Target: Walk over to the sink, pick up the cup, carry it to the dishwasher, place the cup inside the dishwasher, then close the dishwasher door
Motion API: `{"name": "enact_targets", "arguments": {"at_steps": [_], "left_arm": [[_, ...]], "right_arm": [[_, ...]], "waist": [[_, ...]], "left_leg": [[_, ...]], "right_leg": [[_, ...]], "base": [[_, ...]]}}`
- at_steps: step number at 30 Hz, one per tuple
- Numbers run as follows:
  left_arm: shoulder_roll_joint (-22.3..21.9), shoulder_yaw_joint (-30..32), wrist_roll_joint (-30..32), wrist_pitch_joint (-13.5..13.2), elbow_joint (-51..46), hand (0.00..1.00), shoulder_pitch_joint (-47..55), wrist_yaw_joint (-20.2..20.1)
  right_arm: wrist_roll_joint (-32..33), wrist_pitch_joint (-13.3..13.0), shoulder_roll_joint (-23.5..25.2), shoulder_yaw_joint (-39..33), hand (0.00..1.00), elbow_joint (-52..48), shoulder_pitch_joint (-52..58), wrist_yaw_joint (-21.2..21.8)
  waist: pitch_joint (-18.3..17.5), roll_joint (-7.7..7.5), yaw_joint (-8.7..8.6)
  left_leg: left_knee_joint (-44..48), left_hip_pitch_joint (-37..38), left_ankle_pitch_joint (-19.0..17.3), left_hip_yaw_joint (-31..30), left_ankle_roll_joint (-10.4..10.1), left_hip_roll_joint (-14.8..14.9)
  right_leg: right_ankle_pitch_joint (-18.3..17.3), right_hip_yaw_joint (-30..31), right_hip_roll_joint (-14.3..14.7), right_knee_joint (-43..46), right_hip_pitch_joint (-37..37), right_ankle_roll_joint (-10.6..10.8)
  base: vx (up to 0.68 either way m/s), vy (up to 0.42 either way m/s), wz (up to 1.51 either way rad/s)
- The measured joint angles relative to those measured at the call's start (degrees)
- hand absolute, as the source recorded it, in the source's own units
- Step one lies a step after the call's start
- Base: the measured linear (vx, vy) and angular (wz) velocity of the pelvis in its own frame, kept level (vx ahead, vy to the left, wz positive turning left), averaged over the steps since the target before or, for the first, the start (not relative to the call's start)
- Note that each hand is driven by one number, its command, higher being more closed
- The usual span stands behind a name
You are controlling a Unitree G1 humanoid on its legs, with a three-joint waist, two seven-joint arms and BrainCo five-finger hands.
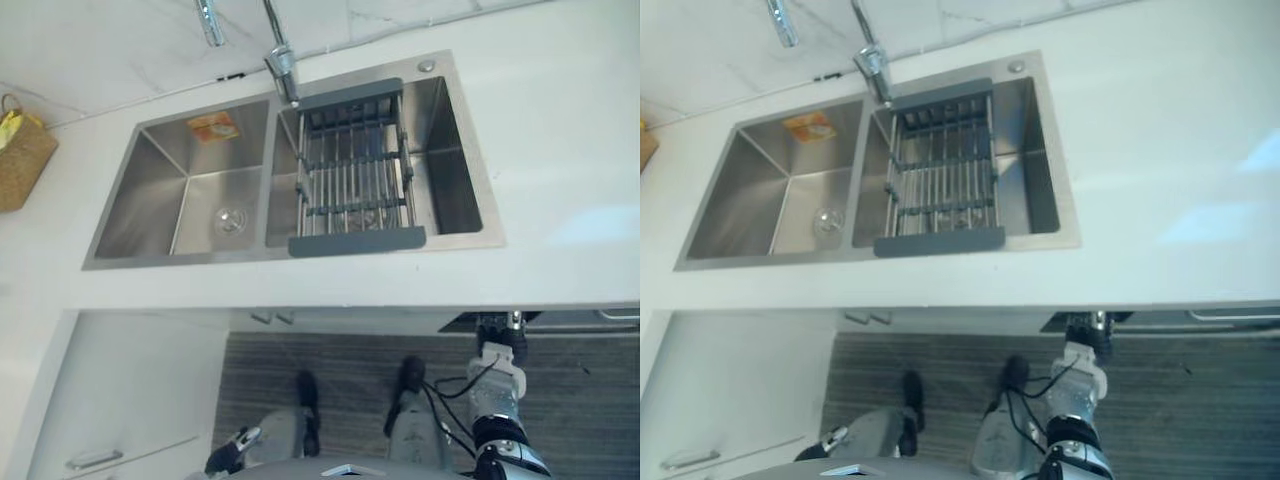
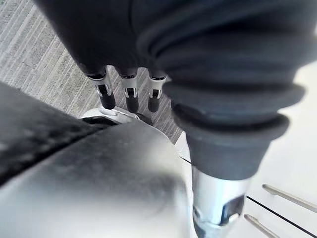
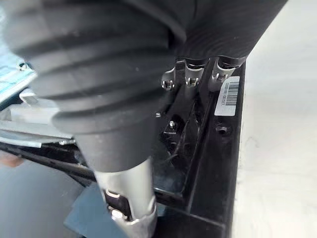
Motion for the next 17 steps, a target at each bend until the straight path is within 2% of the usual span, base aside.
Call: {"name": "enact_targets", "arguments": {"at_steps": [3,5,8,10,11,14,17], "left_arm": [[-0.1,0.0,-1.8,0.1,0.0,0.00,0.4,0.2],[0.5,-0.2,-2.0,0.6,-0.1,0.00,0.7,0.2],[2.4,-1.4,-2.5,1.5,-0.2,0.00,1.3,0.2],[4.4,-2.4,-2.8,2.3,-1.3,0.00,2.5,0.1],[4.6,-2.5,-2.9,2.6,-1.3,0.00,2.7,0.0],[6.4,-4.0,-4.0,4.2,-1.3,0.00,3.2,-0.9],[8.5,-5.1,-4.0,5.3,-1.2,0.00,3.4,-1.9]], "right_arm": [[-5.8,-0.2,-0.4,0.6,0.00,-0.3,2.9,2.8],[-11.6,-1.5,-0.2,2.1,0.00,-0.5,5.5,3.1],[-20.0,-2.8,1.6,5.4,0.00,-1.2,10.9,2.5],[-30.5,-4.6,4.4,7.3,0.00,-2.8,16.1,0.1],[-32.9,-4.7,4.9,7.5,0.00,-2.8,17.1,-0.7],[-40.6,-4.5,5.5,9.0,0.00,-2.4,20.1,-2.8],[-48.5,-2.0,5.6,10.8,0.00,0.4,21.0,-2.6]], "waist": [[-0.1,-0.22,0.23],[-0.5,-0.90,0.03],[-2.6,-2.91,-0.03],[-4.3,-4.94,-0.07],[-4.7,-5.39,-0.11],[-5.8,-6.99,-0.29],[-6.9,-8.89,-0.54]], "left_leg": [[-0.8,0.5,0.0,1.1,0.0,0.6],[-0.6,1.2,0.1,1.8,-0.1,1.1],[-0.8,2.7,0.3,3.0,-0.4,1.9],[-0.8,3.9,1.1,4.2,-1.7,2.5],[-0.8,4.2,1.4,4.2,-2.0,2.5],[-1.1,6.7,2.6,6.1,-2.6,2.4],[-1.9,9.1,2.9,7.4,-2.2,1.7]], "right_leg": [[0.0,-1.0,0.8,-1.7,1.0,0.0],[0.2,-1.2,1.6,-3.0,2.5,0.2],[0.7,-1.3,2.8,-6.3,5.0,0.8],[1.3,-0.8,3.6,-8.0,6.7,0.8],[1.6,-0.6,3.7,-8.6,7.2,0.9],[2.9,0.6,3.8,-10.0,9.5,1.6],[3.5,1.5,3.0,-9.9,10.1,2.0]], "base": [[0.02,-0.047,0.14],[0.03,0.003,-0.14],[0.10,0.013,-0.11],[0.12,0.020,-0.20],[0.13,0.034,-0.25],[0.16,0.052,-0.28],[0.17,0.059,-0.18]]}}
